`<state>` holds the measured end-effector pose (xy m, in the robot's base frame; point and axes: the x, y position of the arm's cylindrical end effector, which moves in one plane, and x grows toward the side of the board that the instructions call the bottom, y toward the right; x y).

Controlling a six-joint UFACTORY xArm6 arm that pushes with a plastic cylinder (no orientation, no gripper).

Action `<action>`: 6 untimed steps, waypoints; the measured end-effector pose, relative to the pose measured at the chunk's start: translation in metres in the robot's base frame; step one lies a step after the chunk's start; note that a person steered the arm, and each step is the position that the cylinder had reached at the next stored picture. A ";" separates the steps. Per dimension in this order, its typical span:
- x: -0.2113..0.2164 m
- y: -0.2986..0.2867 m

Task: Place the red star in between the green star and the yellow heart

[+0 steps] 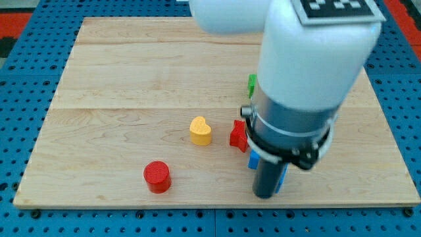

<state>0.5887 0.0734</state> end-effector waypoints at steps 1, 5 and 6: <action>-0.045 0.000; -0.092 -0.034; -0.105 -0.060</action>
